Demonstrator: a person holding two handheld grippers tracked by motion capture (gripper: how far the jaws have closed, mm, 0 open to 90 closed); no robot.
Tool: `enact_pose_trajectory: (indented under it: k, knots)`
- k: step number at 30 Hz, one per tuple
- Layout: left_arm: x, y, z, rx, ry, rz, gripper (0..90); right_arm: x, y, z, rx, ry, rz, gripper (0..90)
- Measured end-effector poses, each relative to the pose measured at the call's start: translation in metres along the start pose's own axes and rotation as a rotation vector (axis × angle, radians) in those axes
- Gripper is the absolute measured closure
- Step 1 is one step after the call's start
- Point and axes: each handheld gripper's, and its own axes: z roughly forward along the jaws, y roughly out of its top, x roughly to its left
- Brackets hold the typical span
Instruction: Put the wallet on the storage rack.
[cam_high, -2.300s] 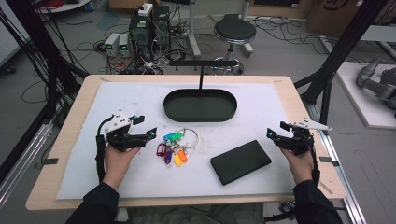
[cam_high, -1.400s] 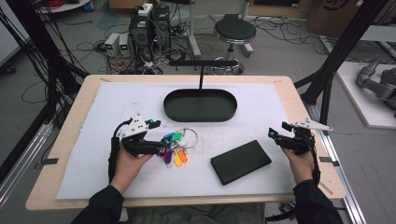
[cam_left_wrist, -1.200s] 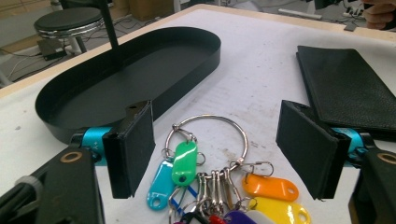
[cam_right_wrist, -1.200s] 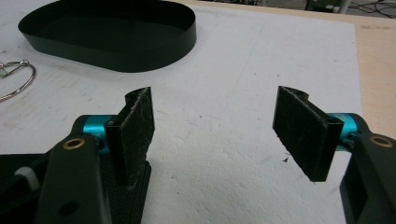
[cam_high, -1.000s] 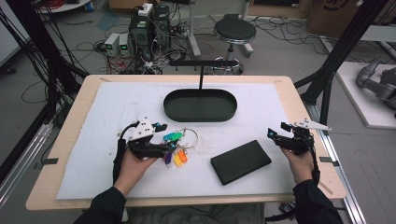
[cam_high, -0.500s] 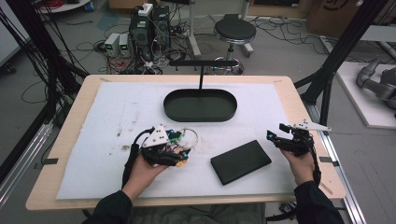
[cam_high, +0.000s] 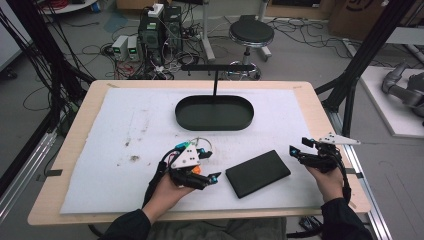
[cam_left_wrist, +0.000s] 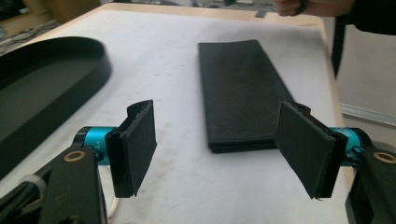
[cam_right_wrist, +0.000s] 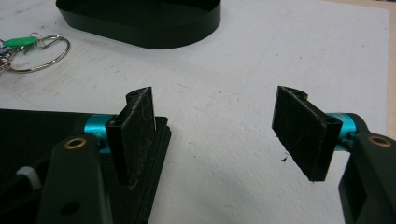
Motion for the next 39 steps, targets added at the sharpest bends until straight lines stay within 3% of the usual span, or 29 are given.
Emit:
enact_pose_trajectory:
  k: [13, 15, 20, 26, 34, 39]
  knots:
    - [-0.027, -0.003, 0.035, 0.057, -0.106, 0.052, 37.1, -0.006, -0.002, -0.002, -0.003, -0.019, 0.020, 30.5]
    - [-0.036, -0.003, 0.045, 0.077, -0.134, 0.077, 38.8, -0.005, -0.002, -0.001, -0.001, -0.018, 0.022, 30.5]
    - [-0.049, -0.004, 0.060, 0.115, -0.151, 0.140, 40.7, -0.005, -0.002, -0.001, 0.000, -0.016, 0.019, 30.5]
    - [-0.057, -0.006, 0.073, 0.157, -0.123, 0.190, 44.7, -0.006, -0.002, -0.001, -0.001, -0.018, 0.023, 30.5]
    - [-0.064, -0.006, 0.074, 0.181, -0.067, 0.257, 51.5, -0.007, -0.003, -0.003, -0.003, -0.020, 0.026, 30.4]
    - [-0.064, -0.004, 0.070, 0.172, -0.099, 0.250, 70.3, -0.007, -0.003, -0.002, -0.003, -0.021, 0.025, 30.4]
